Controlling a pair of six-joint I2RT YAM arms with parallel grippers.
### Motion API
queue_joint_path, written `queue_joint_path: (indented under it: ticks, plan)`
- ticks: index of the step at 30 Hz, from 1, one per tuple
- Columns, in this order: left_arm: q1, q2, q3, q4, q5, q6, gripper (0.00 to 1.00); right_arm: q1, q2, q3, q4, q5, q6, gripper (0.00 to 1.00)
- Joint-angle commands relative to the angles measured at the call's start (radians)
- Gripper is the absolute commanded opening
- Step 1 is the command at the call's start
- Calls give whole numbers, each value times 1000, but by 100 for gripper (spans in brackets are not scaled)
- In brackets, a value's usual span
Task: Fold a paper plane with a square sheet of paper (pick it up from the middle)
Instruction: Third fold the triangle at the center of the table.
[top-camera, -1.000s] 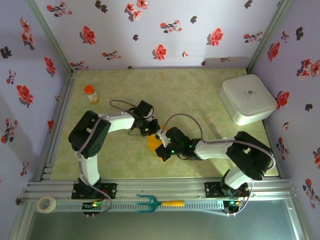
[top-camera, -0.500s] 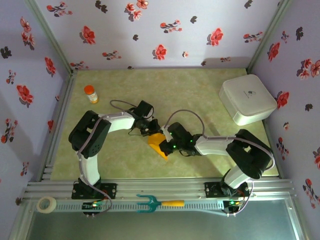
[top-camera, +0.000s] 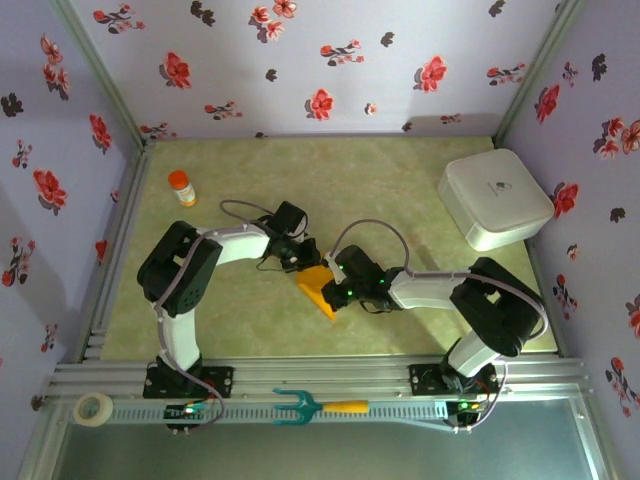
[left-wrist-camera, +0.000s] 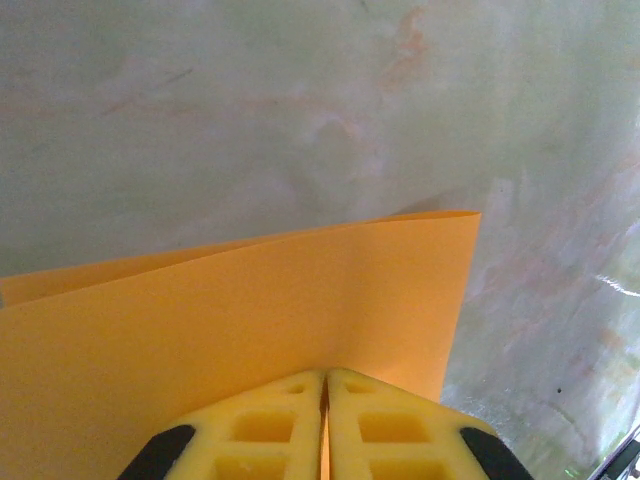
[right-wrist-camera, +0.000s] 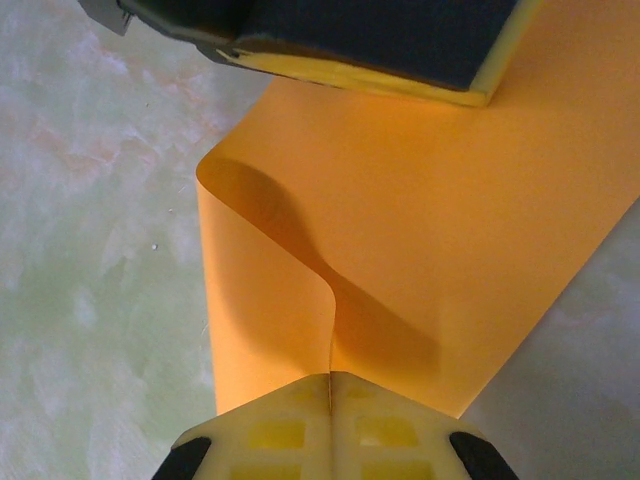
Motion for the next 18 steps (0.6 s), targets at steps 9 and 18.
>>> queue_joint_path:
  ticks: [9, 18]
  plan:
    - [-12, 9, -5, -36, -15, 9, 11, -14, 10, 31, -43, 47, 6, 2]
    - [-12, 4, -9, -30, -18, 7, 11, -14, 5, 32, -65, 38, 3, 2]
